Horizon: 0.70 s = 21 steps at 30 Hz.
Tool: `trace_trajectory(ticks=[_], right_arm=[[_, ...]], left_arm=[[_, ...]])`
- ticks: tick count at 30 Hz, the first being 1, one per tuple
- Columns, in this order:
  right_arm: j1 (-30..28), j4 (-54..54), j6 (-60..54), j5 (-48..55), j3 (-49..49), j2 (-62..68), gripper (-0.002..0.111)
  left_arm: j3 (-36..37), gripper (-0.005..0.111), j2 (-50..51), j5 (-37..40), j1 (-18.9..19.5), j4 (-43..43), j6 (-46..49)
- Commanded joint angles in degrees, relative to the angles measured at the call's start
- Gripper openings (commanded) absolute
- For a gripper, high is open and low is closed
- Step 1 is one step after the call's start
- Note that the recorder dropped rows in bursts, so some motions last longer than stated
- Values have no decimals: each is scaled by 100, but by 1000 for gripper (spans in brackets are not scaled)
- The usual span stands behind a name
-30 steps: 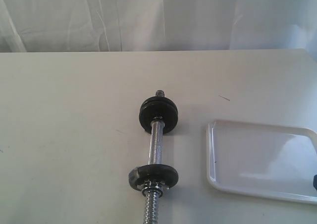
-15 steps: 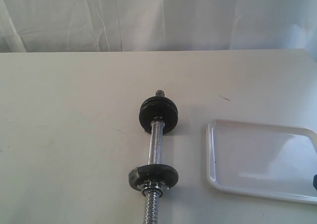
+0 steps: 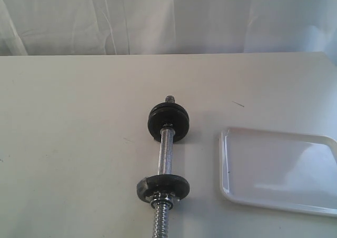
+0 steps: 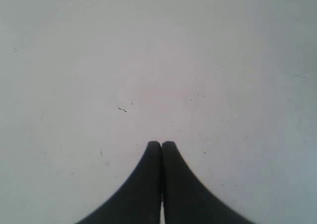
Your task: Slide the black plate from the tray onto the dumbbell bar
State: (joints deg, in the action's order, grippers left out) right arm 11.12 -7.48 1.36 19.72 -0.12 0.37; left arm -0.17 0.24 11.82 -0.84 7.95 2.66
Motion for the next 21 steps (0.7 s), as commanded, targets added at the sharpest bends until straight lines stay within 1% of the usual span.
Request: trace_trajectory(ticks=[1,10,21], right_arm=[[-119,-5,17,-50,12,-37,0],[-535,-31,17,-50,12,-37,0],[-547,-31,17,-50,12,-37,0]], left_arm=[[17,0,-24,25,11,26,10],[17,0,-24,25,11,26,10],[17,0,-24,25,11,26,10]])
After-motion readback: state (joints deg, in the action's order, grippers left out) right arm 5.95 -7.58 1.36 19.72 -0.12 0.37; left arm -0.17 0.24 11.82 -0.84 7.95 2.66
